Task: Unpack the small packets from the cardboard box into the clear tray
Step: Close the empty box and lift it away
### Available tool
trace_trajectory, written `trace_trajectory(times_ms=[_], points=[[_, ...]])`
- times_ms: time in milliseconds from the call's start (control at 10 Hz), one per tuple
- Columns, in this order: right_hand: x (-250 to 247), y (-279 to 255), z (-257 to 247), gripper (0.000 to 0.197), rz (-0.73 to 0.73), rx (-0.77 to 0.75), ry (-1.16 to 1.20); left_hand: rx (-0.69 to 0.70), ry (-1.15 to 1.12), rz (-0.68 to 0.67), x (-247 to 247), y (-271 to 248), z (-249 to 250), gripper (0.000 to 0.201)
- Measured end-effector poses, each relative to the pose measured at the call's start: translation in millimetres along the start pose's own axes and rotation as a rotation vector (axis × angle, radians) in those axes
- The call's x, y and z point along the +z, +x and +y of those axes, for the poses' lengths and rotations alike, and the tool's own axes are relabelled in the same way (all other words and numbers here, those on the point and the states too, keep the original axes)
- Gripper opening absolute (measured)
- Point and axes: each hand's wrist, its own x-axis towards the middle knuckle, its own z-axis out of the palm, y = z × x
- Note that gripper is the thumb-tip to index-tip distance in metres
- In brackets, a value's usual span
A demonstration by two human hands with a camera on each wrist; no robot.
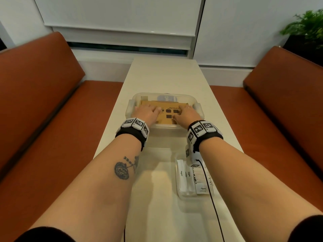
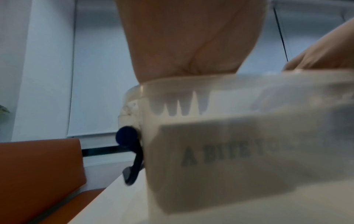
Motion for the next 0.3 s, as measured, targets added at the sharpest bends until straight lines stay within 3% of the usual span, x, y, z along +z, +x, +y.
trace_trajectory(times_ms=[100,200,300], points=[[-14,-21,-3,0.048,0.175,-0.053,0.161,0.079,-0.125,0.248,-11,-19,2,0.049],[-34,-61,-1,0.041,0.299,-0.202,0.195,0.184,-0.182,0.419,-22,-57,8,0.046],[-47,-130,22,0.028,0.269,-0.304,0.216,0.318,-0.245,0.456,-10,-140,-5,0.040]])
